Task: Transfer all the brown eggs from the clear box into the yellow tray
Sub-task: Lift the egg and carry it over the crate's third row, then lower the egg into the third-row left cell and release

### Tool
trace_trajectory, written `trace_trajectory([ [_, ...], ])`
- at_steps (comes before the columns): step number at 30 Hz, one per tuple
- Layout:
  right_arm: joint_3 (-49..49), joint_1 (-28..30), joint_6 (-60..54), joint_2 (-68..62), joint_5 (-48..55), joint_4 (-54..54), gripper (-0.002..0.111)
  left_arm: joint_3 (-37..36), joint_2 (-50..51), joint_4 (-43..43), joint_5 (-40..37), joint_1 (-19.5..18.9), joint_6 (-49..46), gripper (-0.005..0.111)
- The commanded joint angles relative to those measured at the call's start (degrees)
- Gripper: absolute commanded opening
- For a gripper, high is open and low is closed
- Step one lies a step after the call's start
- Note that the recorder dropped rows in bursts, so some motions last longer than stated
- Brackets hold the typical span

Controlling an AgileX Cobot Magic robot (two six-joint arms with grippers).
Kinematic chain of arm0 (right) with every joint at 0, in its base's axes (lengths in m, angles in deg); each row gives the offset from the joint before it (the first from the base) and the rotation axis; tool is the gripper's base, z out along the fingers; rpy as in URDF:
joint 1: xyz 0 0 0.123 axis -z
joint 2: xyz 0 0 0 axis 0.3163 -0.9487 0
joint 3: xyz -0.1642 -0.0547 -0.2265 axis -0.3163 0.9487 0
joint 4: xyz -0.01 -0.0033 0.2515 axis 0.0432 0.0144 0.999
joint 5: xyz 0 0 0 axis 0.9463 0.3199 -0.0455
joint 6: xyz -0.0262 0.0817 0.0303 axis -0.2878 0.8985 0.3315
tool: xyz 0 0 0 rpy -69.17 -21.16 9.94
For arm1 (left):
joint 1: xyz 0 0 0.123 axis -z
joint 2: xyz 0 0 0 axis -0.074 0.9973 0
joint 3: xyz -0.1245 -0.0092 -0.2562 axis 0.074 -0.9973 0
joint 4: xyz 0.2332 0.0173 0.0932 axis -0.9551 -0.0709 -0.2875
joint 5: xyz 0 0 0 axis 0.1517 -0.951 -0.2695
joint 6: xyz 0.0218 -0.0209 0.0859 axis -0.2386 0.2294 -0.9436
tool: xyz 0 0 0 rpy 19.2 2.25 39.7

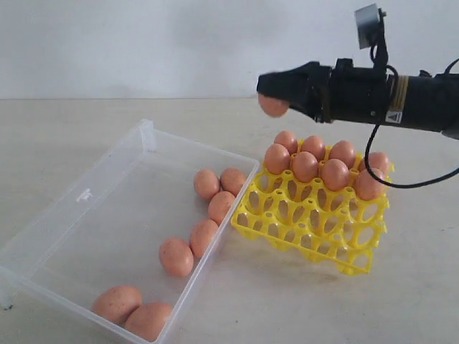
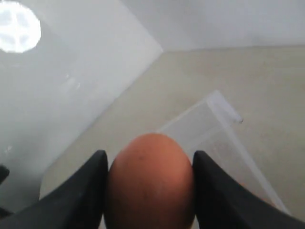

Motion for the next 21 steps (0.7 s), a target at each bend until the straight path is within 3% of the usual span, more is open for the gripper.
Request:
trace_trajectory([
  [1, -0.35, -2.15, -1.52, 0.1, 0.13, -8.6, -0.001, -0.17, -0.03, 0.22, 0.57, 0.11, 0.39, 0.001],
  [7, -0.35, -5.84, -3.84, 0.1, 13.48, -3.78, -0.001, -0.17, -0.03, 0.22, 0.74, 0.11, 0.39, 0.001],
  [12, -0.35, -7.58, -10.83, 0.1, 28.37, -4.81, -0.001, -0.17, -0.03, 0.22, 0.63, 0.11, 0.39, 0.001],
  [15, 1.02, -7.58, -19.34, 0.1, 31.43, -2.09, -0.001, -0.17, -0.03, 0.22, 0.63, 0.11, 0.39, 0.001],
  [17, 4.49, -7.58, -32.97, 0.66, 30.99, 8.76, -0.001, -0.17, -0.03, 0.22, 0.63, 0.11, 0.39, 0.001],
  [21, 14.48, -7.58, -60.13, -0.14, 19.6, 37.85, -0.001, -0.17, -0.03, 0.22, 0.74, 0.11, 0.39, 0.001],
])
